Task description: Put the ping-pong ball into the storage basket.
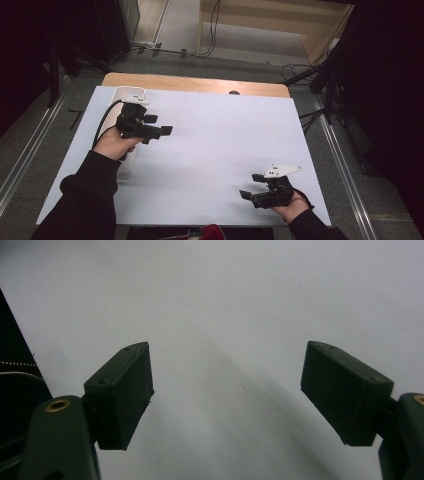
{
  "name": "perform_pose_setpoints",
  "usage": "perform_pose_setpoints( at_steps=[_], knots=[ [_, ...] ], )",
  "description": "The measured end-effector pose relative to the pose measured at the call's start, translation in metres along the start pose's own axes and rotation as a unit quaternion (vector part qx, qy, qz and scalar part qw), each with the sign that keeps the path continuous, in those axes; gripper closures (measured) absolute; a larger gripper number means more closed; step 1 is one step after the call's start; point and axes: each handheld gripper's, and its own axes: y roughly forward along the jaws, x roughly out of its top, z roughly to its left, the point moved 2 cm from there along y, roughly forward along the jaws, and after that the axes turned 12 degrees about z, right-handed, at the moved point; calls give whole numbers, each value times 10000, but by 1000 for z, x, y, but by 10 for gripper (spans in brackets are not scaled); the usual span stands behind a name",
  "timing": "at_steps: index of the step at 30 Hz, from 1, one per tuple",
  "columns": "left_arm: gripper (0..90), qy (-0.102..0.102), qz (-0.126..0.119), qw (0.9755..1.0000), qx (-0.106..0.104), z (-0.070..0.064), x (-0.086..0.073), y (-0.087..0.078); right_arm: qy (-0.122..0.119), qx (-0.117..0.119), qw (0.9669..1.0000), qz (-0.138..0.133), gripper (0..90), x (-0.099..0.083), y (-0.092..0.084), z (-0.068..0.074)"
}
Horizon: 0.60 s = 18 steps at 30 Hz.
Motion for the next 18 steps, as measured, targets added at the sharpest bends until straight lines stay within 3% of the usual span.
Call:
perform_pose_setpoints(
  at_steps=[7, 18],
  knots=[
    [233, 130, 125, 9998, -3, -5, -8, 5, -6, -4, 10000, 4, 195, 0, 0, 0],
    [232, 223, 120, 9997, -31, -10, -22, 12, 1, 2, 10000, 5, 195, 0, 0, 0]
  ],
)
